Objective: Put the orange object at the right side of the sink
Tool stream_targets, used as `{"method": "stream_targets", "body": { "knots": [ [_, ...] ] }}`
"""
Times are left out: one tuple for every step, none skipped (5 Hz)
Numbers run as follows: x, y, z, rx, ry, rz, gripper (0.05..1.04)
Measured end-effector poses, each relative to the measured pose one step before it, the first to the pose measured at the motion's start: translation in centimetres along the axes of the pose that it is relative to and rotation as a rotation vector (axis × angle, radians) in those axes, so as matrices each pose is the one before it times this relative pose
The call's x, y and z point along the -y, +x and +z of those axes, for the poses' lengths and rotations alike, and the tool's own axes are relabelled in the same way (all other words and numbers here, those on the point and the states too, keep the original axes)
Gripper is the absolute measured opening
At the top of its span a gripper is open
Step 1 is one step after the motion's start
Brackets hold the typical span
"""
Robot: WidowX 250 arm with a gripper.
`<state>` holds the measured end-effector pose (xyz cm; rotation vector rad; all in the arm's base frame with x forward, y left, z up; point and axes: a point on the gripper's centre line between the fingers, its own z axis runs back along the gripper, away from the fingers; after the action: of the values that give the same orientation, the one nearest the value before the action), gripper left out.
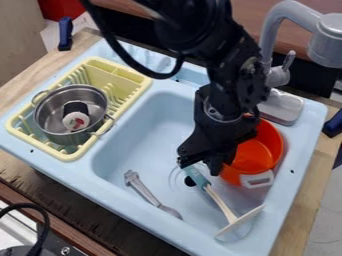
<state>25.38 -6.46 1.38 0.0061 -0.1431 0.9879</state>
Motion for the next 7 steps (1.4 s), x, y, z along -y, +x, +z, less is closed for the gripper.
{"method": "stream_targets", "body": {
  "knots": [
    [-0.016,-0.511,0.047,0.0003,-0.0190,-0.0175,0.055],
    [-0.679,-0.580,0.282,-0.0054,-0.0069,-0.0095,0.055],
    [-0.355,-0.427,0.130,0.0083,-0.0072,-0.0279,0.055],
    [-0.091,-0.052,-0.030,-0.0013,-0.0002,0.0071,0.055],
    [0.156,-0.062,-0.051,-0.0091,0.0096,-0.0023,0.069],
    [0.327,-0.261,0.095,-0.0064,-0.0005,-0.0320,0.212],
    [0.424,-0.436,0.368,0.0009,0.0055,-0.0479,0.462]
  ]
}}
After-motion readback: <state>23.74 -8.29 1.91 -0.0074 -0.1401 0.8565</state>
